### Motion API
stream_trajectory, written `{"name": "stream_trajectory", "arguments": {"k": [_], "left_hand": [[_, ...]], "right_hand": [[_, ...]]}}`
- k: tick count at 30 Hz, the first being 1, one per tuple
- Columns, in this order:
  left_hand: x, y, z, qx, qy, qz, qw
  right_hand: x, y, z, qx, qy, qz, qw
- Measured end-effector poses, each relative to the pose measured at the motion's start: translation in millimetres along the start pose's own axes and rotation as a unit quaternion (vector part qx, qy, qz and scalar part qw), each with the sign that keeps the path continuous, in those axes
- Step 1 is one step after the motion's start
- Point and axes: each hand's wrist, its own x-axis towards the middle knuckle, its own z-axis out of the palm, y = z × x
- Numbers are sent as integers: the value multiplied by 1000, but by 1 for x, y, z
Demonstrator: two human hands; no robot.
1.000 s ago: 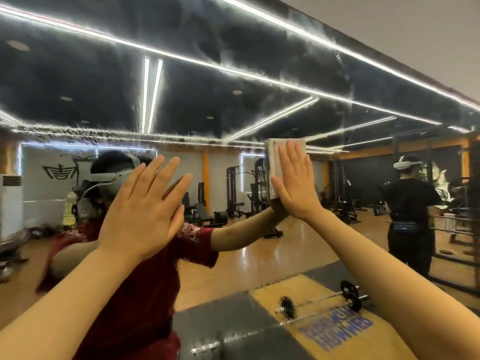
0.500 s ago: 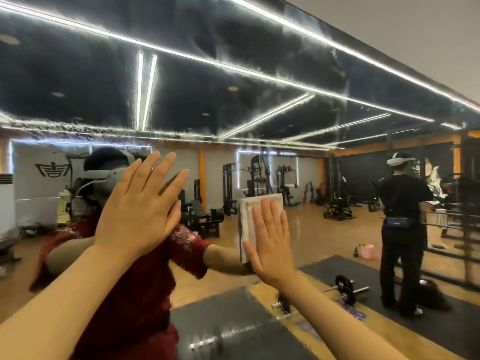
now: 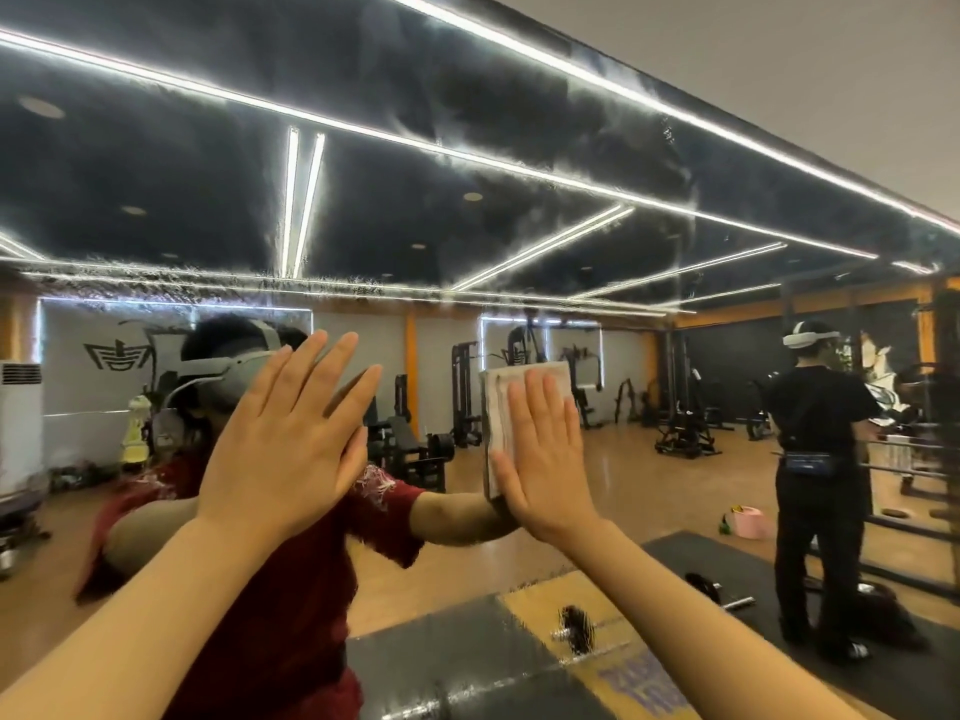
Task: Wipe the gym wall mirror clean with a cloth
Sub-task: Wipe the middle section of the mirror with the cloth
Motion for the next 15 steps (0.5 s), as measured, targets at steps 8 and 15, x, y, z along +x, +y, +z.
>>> {"name": "stream_trajectory", "arguments": {"k": [8,15], "left_hand": [[0,0,-4,-2,-1,1,1000],[-1,-1,-4,8,-11,1,1000]], "right_hand": [[117,15,-26,24,86,157,984],[-12,-36,8,13,15,9,1000]]}}
